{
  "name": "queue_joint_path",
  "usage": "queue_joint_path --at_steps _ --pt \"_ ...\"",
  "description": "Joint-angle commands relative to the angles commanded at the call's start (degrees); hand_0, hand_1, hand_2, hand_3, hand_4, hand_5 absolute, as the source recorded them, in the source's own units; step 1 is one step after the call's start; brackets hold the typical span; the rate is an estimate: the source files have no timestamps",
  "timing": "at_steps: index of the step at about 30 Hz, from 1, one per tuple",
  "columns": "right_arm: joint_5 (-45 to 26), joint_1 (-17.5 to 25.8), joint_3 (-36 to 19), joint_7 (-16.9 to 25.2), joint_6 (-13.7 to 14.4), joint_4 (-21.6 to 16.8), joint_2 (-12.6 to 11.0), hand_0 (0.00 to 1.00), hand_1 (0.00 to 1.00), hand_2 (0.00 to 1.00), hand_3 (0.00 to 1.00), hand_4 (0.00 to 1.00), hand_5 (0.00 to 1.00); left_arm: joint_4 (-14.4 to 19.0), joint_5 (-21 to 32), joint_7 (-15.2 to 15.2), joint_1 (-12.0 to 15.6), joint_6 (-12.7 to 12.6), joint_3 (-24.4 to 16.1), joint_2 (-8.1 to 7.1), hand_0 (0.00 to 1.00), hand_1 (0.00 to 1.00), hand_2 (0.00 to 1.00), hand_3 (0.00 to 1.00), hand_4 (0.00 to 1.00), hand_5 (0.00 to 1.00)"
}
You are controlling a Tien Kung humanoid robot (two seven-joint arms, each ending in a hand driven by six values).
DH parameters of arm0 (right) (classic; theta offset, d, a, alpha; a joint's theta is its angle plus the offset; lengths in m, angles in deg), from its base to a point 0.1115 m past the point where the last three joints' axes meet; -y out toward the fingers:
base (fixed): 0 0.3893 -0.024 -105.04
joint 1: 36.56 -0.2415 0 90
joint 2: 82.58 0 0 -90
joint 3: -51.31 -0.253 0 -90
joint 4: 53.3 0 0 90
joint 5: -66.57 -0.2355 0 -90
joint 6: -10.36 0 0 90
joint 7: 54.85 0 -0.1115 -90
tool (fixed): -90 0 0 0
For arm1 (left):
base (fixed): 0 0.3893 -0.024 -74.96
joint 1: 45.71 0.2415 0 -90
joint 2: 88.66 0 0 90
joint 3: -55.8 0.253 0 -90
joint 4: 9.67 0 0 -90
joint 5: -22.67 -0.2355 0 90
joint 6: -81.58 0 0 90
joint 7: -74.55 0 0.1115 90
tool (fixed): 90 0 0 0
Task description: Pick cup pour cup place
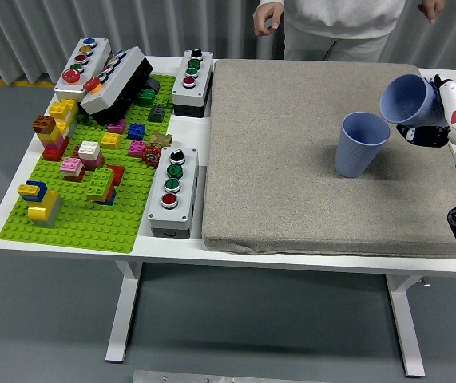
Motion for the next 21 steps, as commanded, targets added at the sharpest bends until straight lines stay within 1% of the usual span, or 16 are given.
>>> queue_joint_path --at_steps 18,21 --pt "2.3 0.5 2.8 -1.5 0.9 -2.2 -0.6 0.740 0.629 0.533 0.612 0.791 0.128 0.0 -0.1 0.0 0.2 -0.1 -0.2 -0.05 0.876 0.845 0.924 0.810 0.642 0.881" --pt "2.6 0.4 3.8 -1.8 0.8 -2.5 -1.4 0.741 0.629 0.533 0.610 0.791 0.129 0.0 -0.2 0.0 0.2 -0.1 -0.2 -0.08 0.876 0.844 0.924 0.809 0.641 0.881"
